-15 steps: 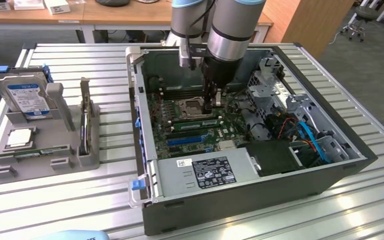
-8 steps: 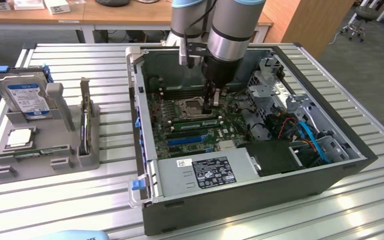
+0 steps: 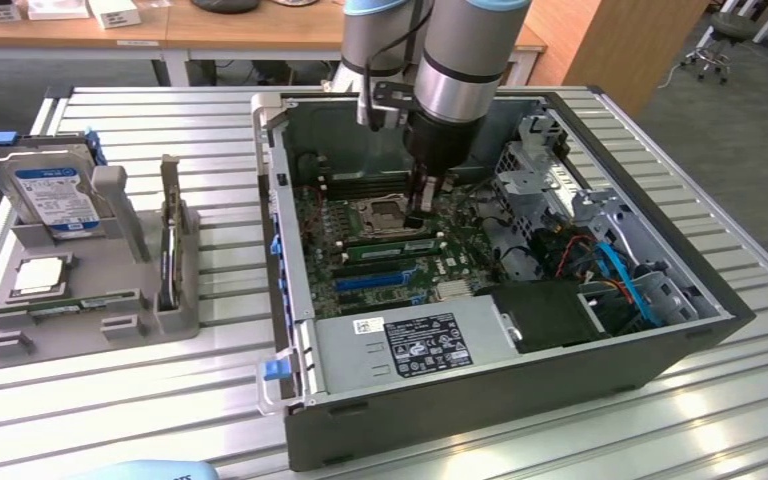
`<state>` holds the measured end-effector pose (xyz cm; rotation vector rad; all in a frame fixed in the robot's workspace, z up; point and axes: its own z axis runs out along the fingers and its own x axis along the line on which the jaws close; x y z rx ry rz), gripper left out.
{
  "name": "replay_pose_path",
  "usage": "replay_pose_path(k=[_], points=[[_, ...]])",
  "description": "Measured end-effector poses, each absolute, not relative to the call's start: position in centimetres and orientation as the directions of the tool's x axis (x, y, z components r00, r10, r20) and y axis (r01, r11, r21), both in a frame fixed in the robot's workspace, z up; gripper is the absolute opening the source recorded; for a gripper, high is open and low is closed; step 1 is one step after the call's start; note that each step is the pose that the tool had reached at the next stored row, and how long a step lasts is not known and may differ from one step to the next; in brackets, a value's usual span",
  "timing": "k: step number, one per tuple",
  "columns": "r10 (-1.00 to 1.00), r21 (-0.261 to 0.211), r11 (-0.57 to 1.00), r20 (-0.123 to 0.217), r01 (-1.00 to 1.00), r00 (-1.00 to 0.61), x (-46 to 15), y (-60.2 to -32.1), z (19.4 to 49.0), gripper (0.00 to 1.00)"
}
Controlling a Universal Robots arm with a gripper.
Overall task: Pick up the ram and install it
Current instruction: 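Press down the ram until it locks into place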
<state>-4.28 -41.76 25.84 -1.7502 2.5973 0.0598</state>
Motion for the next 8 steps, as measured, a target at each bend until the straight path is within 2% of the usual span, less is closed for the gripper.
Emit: replay_pose_path(k=[8], points=[[-0.871, 0.027, 0.490, -0.029, -0.871, -0.490, -4.28, -41.76, 25.80, 0.10]])
